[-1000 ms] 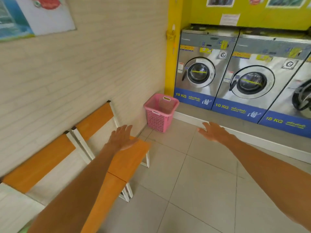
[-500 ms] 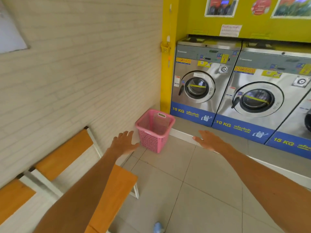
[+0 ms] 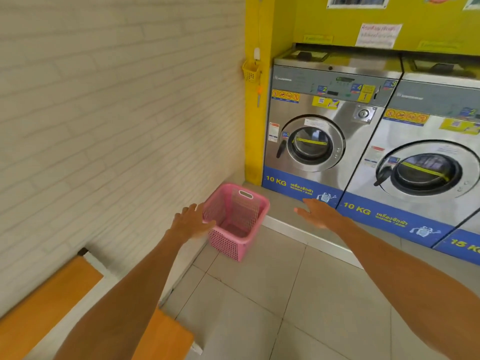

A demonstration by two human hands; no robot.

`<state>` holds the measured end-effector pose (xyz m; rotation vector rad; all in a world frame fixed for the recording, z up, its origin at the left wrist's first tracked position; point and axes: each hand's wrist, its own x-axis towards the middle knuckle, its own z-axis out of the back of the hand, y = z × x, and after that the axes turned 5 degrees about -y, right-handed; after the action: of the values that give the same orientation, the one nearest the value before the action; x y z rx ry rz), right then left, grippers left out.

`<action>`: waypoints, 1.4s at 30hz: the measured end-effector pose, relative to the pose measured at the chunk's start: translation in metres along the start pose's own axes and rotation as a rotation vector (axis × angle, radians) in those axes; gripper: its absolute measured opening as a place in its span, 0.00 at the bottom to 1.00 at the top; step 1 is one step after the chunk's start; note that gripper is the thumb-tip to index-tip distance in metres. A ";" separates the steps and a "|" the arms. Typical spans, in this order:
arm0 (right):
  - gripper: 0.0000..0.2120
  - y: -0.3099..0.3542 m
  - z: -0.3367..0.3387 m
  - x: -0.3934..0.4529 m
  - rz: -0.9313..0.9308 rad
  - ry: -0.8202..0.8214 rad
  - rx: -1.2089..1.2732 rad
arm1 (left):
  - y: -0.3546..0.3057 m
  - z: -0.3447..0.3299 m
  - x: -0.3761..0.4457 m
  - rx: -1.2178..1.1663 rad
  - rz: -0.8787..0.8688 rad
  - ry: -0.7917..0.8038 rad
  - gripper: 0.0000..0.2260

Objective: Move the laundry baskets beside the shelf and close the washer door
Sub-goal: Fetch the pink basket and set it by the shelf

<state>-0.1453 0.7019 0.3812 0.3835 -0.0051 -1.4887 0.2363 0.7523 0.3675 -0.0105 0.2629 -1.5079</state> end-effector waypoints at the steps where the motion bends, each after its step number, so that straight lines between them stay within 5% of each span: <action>1: 0.35 -0.005 0.004 0.022 -0.002 0.003 0.003 | -0.004 -0.002 0.018 -0.012 0.016 0.007 0.37; 11: 0.37 -0.053 0.050 0.244 0.103 0.137 -0.069 | -0.056 -0.045 0.171 -0.251 0.261 0.032 0.34; 15: 0.26 -0.060 0.066 0.325 0.181 0.218 -0.140 | -0.062 -0.064 0.205 -0.304 0.417 0.015 0.37; 21: 0.37 -0.025 0.055 0.427 0.343 0.312 -0.193 | -0.061 -0.092 0.239 -0.398 0.615 0.031 0.40; 33: 0.35 0.007 -0.101 0.588 0.380 0.527 -0.260 | -0.039 -0.220 0.326 -0.620 0.947 0.126 0.35; 42: 0.26 0.003 -0.236 0.693 0.466 0.522 -0.189 | -0.022 -0.354 0.396 -0.691 1.116 0.160 0.36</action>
<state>-0.0217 0.0884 0.0006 0.5642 0.4307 -0.8906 0.1672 0.4157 -0.0385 -0.2536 0.7601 -0.2616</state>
